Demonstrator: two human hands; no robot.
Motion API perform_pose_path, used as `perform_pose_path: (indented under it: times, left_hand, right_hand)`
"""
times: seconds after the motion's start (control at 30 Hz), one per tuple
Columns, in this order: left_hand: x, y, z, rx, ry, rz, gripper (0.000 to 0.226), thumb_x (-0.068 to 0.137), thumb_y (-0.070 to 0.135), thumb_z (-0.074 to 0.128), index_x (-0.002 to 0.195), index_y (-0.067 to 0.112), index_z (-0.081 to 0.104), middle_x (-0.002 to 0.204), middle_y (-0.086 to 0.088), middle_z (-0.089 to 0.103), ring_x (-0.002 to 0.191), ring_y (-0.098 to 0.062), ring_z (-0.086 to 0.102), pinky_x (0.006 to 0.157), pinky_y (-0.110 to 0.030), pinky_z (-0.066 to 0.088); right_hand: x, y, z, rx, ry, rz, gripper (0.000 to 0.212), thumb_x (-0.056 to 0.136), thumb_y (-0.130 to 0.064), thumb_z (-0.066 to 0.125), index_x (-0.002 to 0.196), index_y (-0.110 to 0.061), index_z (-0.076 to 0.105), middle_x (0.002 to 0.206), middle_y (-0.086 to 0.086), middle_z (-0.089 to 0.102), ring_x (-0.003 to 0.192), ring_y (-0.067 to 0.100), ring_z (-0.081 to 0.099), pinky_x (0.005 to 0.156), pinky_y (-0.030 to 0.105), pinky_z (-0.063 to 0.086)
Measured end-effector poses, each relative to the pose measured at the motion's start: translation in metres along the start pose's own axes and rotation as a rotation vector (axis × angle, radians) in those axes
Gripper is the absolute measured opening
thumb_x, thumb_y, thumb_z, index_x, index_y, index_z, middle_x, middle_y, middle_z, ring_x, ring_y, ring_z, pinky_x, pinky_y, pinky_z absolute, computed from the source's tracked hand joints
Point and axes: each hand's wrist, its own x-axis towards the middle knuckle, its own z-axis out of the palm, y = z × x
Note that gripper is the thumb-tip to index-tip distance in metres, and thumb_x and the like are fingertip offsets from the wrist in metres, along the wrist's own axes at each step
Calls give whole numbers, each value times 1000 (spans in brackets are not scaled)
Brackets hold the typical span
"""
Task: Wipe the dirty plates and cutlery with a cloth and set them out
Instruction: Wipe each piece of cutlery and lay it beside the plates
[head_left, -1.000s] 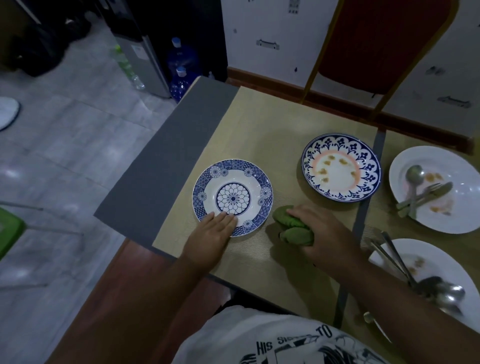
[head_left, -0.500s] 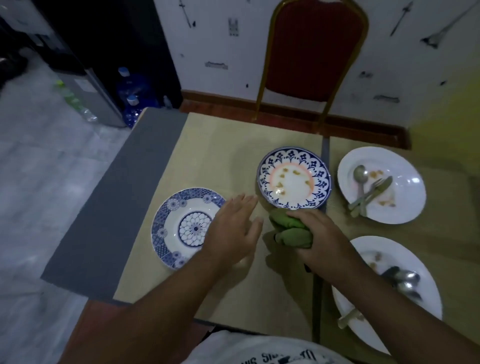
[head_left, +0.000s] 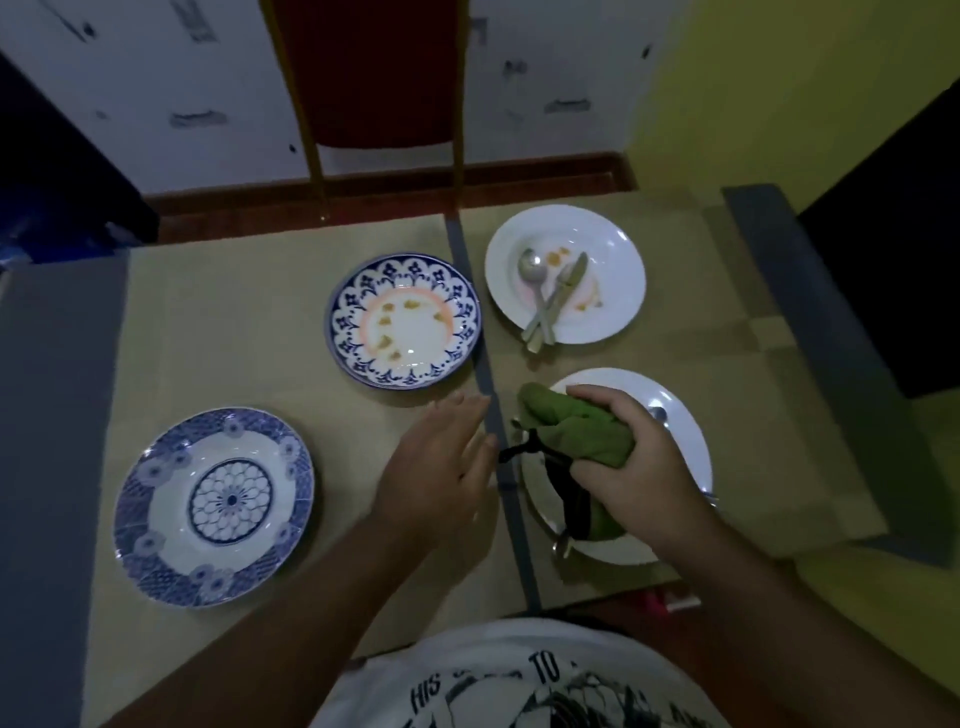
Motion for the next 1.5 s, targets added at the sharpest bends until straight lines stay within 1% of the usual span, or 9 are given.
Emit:
perform_pose_path:
  times: [0.1, 0.23, 0.43, 0.63, 0.9, 1.07, 1.23, 1.37, 1.5]
  left_hand:
    - [2, 21, 19, 18, -44, 60, 45, 99, 23, 55, 142, 12, 57, 139, -11, 62, 135, -27, 52, 112, -35, 36]
    - [-3, 45, 41, 46, -76, 87, 37, 96, 19, 61, 133, 15, 63, 115, -4, 72, 102, -24, 64, 86, -31, 47]
    - [-14, 68, 74, 115, -94, 36, 20, 89, 19, 67, 108, 19, 74, 97, 1, 75, 87, -20, 66, 77, -33, 50]
    - [-16, 79, 104, 123, -167, -221, 11, 90, 31, 70, 96, 22, 68, 84, 5, 69, 73, -14, 63, 59, -27, 46]
    - [-12, 84, 112, -17, -83, -486, 10, 85, 19, 70, 95, 21, 70, 75, 9, 68, 73, -11, 65, 64, -25, 51]
    - [-18, 82, 103, -234, -64, -579, 17, 91, 15, 70, 106, 19, 75, 85, 2, 74, 75, -9, 68, 65, -24, 54]
    - [-26, 91, 88, -618, -32, -711, 23, 95, 11, 68, 86, 28, 80, 70, 1, 75, 57, -5, 62, 56, -23, 51]
    - [-19, 103, 81, -859, -47, -743, 42, 97, 4, 63, 72, 33, 82, 65, 1, 73, 61, -11, 68, 68, -37, 62]
    - [-13, 112, 72, -1045, -115, -707, 21, 94, 4, 67, 87, 15, 83, 81, -8, 78, 73, -14, 74, 69, -28, 61]
  right_hand:
    - [-18, 19, -30, 80, 41, 73, 65, 71, 2, 65, 119, -41, 61, 111, -20, 65, 102, 4, 64, 85, 28, 55]
    - [-37, 47, -62, 264, 112, 159, 66, 66, -4, 57, 124, -36, 61, 121, -4, 65, 106, 17, 66, 86, 43, 57]
    - [-53, 78, -95, 524, 147, 194, 68, 70, 10, 49, 126, -27, 61, 116, 9, 69, 104, 29, 67, 74, 39, 58]
    - [-59, 94, -110, 669, 171, 222, 73, 60, 5, 45, 127, -20, 60, 117, 15, 67, 105, 31, 66, 73, 37, 54]
    - [-59, 104, -120, 627, 122, 245, 76, 60, 4, 47, 128, -25, 59, 117, 13, 68, 105, 33, 66, 75, 41, 53]
    - [-55, 98, -115, 609, 84, 233, 73, 63, 4, 49, 127, -30, 59, 114, 11, 69, 101, 33, 66, 76, 45, 52]
    - [-43, 77, -107, 344, 61, 133, 68, 66, -3, 56, 124, -39, 61, 110, -7, 69, 97, 18, 68, 71, 31, 56]
    - [-35, 57, -89, -44, 25, -104, 74, 67, -7, 63, 135, -37, 53, 130, -18, 57, 121, 0, 53, 99, 21, 45]
    - [-28, 53, -69, -369, -112, -355, 73, 79, -7, 70, 146, -21, 43, 147, -10, 42, 139, 3, 33, 114, 26, 31]
